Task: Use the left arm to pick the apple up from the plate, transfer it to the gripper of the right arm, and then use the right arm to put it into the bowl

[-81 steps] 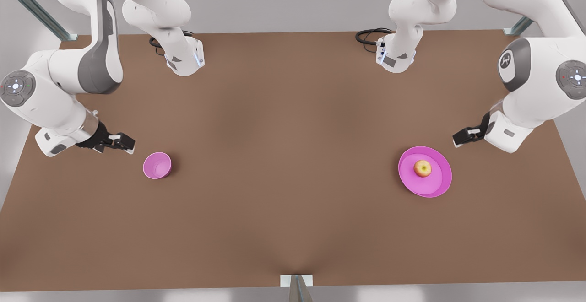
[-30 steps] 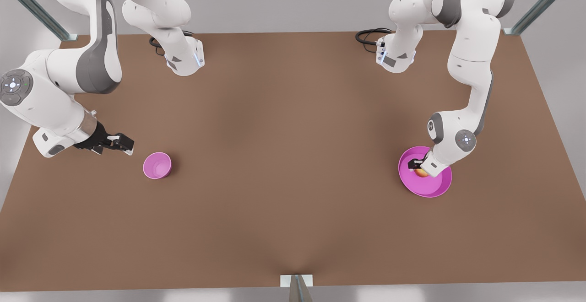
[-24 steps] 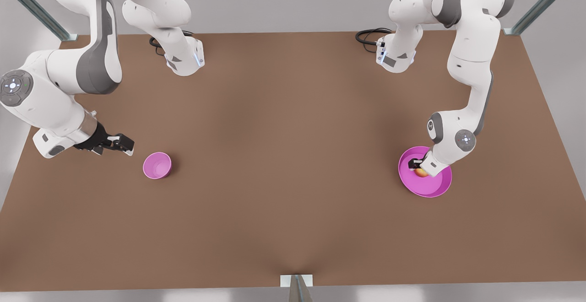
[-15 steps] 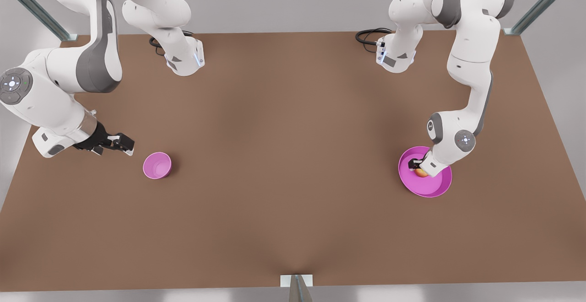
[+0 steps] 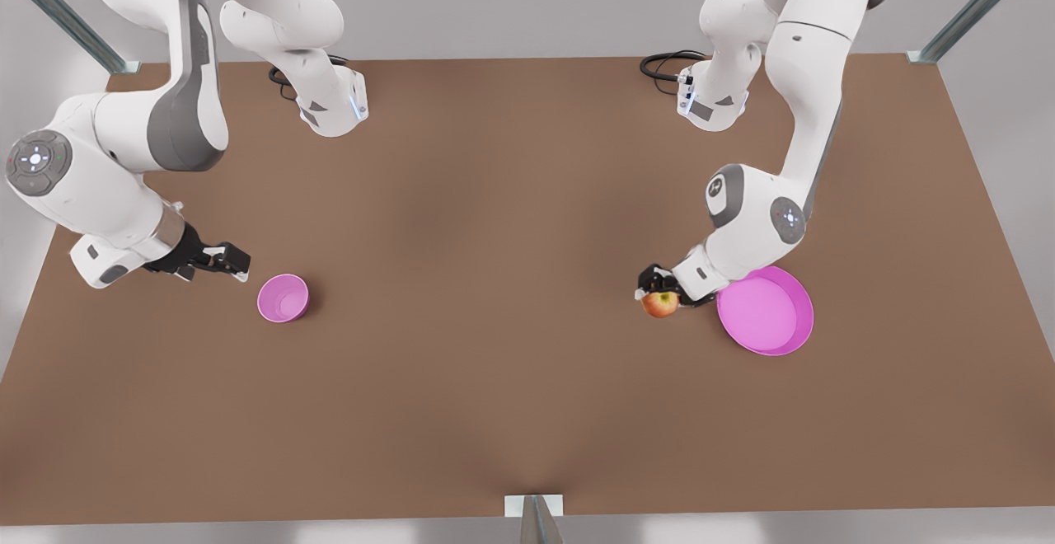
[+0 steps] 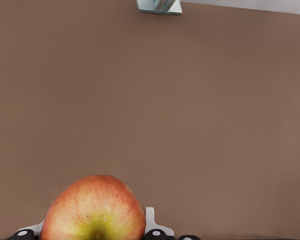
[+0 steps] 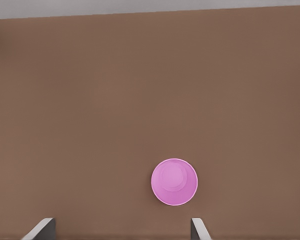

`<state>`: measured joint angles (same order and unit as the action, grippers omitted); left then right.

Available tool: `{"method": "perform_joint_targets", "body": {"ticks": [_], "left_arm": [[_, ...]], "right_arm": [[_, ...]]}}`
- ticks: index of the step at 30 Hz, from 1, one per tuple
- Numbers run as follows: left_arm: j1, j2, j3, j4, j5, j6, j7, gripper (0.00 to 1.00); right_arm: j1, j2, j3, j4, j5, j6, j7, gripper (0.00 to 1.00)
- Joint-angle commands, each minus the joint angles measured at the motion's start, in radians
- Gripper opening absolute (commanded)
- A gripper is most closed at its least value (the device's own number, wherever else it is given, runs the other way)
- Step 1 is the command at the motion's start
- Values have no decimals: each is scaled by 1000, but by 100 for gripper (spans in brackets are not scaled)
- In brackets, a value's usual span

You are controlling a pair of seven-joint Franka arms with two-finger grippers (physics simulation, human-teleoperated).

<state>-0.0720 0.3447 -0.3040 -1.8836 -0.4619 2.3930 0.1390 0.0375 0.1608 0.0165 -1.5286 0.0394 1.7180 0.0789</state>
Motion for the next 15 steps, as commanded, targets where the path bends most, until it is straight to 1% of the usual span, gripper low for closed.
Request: {"method": "perform_joint_targets", "body": {"ticks": [1,2,4,6,7,8,9,10,11,12,14,15], "left_arm": [[-2,46,-10,54,-216,-115,166,74],[0,56,-10,57,-294,-115,289,74],[-3,74,-10,83,-507,-115,626,74],[-8,99,-32,97,-618,-120,809,72],[-8,100,-37,97,-688,-126,928,72],[-9,126,-58,107,-787,-144,1077,71],[-9,177,-86,162,-817,-144,1240,71],[-9,214,-116,219,-819,-144,1317,71],[-3,235,-144,242,-854,-146,1389,71],[-3,247,-144,245,-877,-153,1479,71],[-3,301,-178,271,-971,-166,1701,71],[-5,355,-188,330,-977,-193,1809,71]], "right_arm": [[15,6,0,1,108,3,76,100],[15,12,0,1,190,6,90,100],[7,58,-1,1,468,15,104,100],[-1,144,-3,1,720,17,91,100],[-2,203,-4,1,864,17,21,100],[-1,249,-4,1,938,32,-54,100],[18,255,-1,1,964,90,-56,100],[51,264,0,-1,964,143,-56,100],[91,287,0,-1,967,212,-54,100],[148,319,0,-1,1089,301,-62,100],[226,364,2,-4,1137,446,-88,100],[259,399,2,-7,1283,479,-183,100]]}}
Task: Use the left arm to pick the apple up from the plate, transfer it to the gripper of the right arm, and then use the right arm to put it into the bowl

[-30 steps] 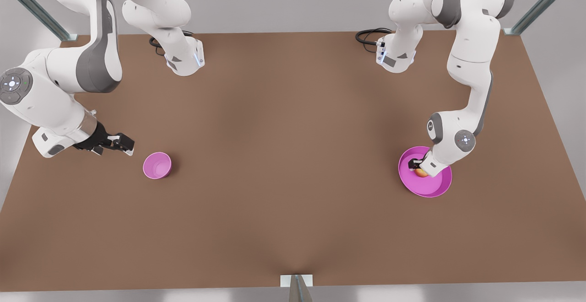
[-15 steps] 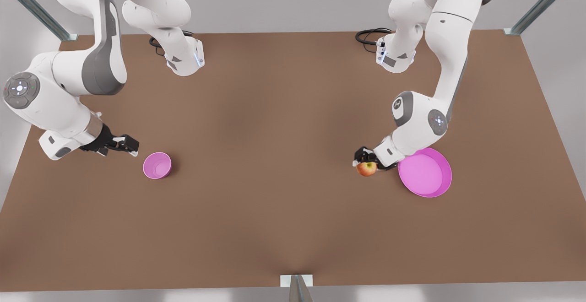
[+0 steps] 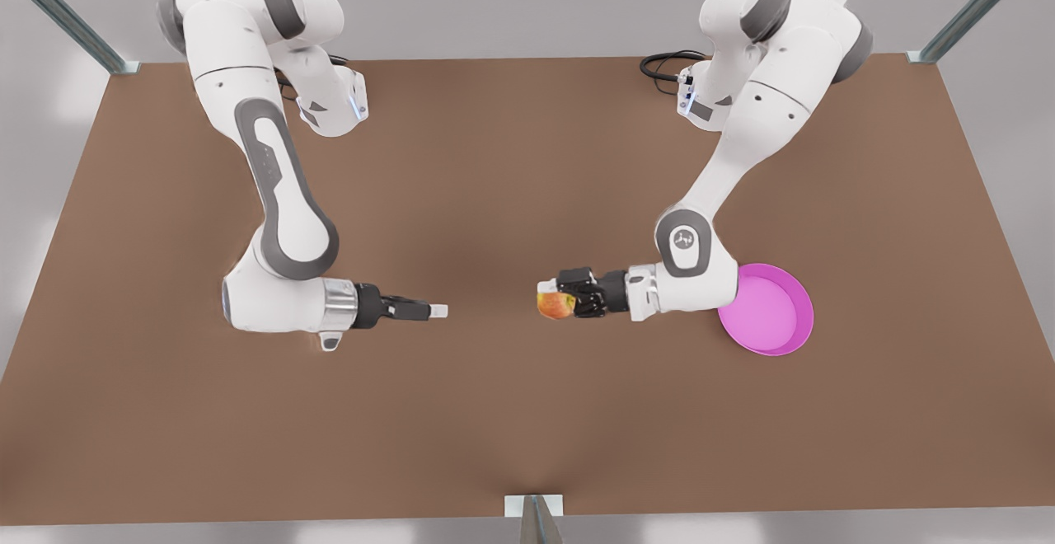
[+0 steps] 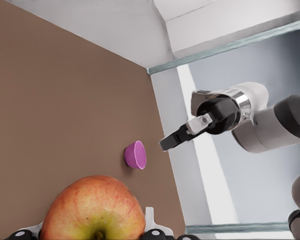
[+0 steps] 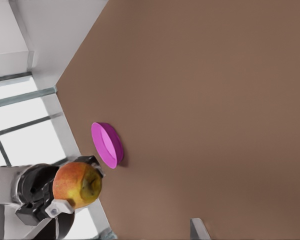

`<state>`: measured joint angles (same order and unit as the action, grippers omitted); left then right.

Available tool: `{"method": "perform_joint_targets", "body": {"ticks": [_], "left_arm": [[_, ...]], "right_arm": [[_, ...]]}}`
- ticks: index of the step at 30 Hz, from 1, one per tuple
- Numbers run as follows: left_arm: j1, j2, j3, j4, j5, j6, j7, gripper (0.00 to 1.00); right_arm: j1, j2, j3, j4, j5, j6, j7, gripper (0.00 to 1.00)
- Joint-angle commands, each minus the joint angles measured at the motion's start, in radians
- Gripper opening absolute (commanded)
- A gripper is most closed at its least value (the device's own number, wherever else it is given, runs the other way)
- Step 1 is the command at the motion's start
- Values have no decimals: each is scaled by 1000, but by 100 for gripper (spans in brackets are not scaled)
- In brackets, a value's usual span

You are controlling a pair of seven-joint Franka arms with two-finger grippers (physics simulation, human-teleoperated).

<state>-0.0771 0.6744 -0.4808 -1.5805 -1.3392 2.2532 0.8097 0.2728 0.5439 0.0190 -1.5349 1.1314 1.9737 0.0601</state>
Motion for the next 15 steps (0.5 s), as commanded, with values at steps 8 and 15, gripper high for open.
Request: {"method": "perform_joint_targets", "body": {"ticks": [8,15], "left_arm": [[-4,166,-61,145,-149,-69,1539,67],[-4,218,-104,172,-193,-69,1560,67]], "right_arm": [[20,48,27,-25,367,215,-333,100],[-30,48,67,-163,576,50,-835,100]]}}
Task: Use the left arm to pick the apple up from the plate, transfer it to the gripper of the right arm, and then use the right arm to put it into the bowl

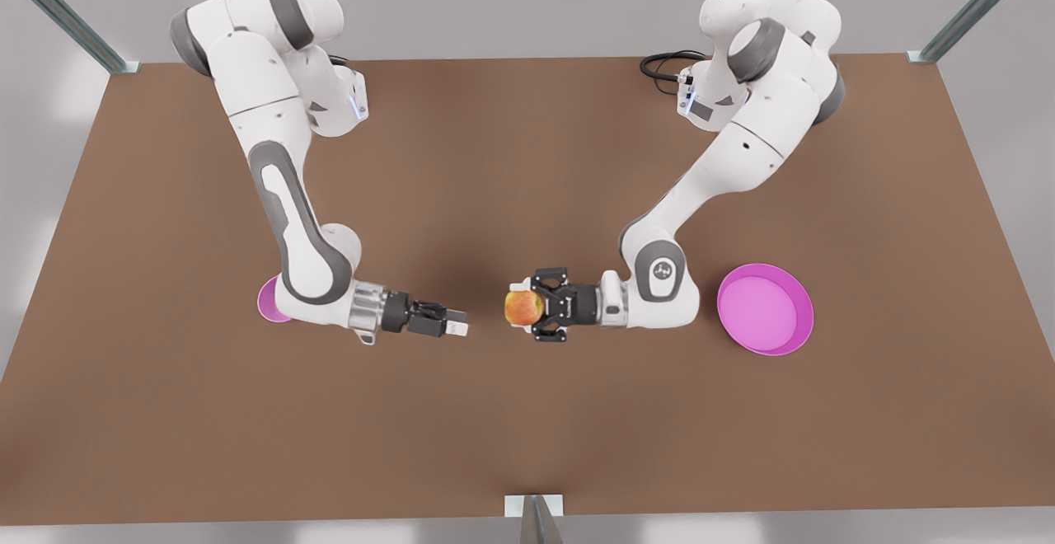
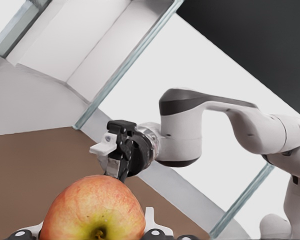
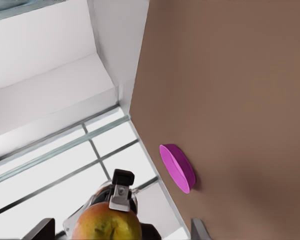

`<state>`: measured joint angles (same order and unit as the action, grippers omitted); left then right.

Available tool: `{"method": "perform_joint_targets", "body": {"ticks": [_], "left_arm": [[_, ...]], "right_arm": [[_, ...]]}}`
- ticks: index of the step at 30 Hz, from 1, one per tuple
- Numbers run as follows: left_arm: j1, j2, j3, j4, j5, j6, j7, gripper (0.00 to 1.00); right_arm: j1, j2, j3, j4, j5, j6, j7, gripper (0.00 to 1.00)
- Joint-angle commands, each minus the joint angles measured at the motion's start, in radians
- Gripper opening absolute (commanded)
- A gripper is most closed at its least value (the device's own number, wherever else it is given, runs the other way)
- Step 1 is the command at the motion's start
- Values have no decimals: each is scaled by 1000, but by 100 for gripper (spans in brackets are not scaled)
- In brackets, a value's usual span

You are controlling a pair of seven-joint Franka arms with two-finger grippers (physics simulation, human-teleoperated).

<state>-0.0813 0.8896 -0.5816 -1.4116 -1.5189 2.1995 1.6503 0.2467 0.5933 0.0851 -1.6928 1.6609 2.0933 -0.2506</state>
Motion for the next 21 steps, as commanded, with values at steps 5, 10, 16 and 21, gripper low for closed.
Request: {"method": "perform_joint_targets", "body": {"ticks": [5,10,16,21], "left_arm": [[-9,40,-12,31,-14,-15,730,67],[-26,66,-12,59,-15,-12,737,67],[-26,66,-12,59,-15,-12,737,67],[-28,69,-12,59,-15,-12,737,67]], "right_arm": [[-24,13,21,-21,46,-144,-634,100],[-26,42,65,24,106,-142,-702,100],[-23,62,67,33,129,-139,-722,100],[5,111,73,68,140,-124,-760,100]]}}
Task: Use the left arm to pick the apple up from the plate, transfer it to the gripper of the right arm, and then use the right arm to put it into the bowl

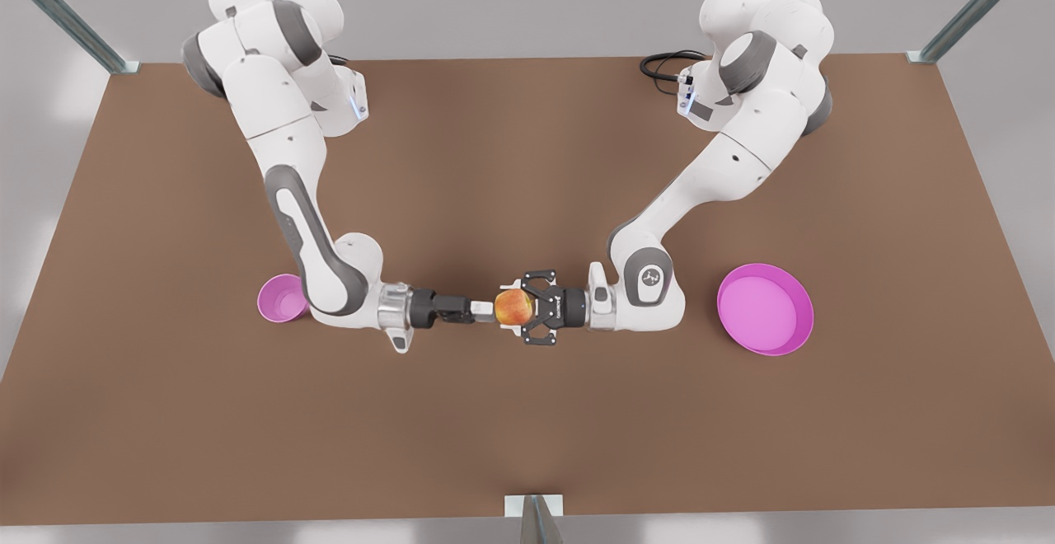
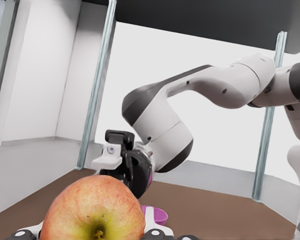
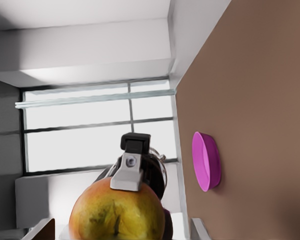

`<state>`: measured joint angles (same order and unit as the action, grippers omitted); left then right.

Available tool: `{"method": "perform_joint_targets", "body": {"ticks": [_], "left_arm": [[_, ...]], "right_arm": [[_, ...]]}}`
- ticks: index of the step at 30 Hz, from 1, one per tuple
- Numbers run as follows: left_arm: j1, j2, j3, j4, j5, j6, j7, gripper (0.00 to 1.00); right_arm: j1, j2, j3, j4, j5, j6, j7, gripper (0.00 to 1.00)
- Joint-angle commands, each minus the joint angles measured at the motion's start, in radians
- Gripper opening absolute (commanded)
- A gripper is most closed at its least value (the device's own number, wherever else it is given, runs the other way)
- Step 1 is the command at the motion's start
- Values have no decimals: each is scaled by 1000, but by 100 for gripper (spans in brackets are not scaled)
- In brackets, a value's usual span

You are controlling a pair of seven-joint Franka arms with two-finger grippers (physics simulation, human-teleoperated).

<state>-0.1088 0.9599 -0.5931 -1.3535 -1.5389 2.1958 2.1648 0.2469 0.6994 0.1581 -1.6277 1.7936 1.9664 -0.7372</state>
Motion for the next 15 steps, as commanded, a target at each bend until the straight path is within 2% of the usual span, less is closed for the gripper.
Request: {"method": "perform_joint_targets", "body": {"ticks": [1,13,14,15], "left_arm": [[0,-1,-1,0,5,-8,222,67],[0,-1,-1,0,5,-8,222,67],[0,-1,-1,0,5,-8,222,67],[0,-1,-1,0,5,-8,222,67]], "right_arm": [[9,6,3,9,7,9,-274,100],[71,34,5,65,56,80,-280,100],[71,32,5,68,56,80,-280,79],[71,32,5,74,55,80,-280,62]]}}
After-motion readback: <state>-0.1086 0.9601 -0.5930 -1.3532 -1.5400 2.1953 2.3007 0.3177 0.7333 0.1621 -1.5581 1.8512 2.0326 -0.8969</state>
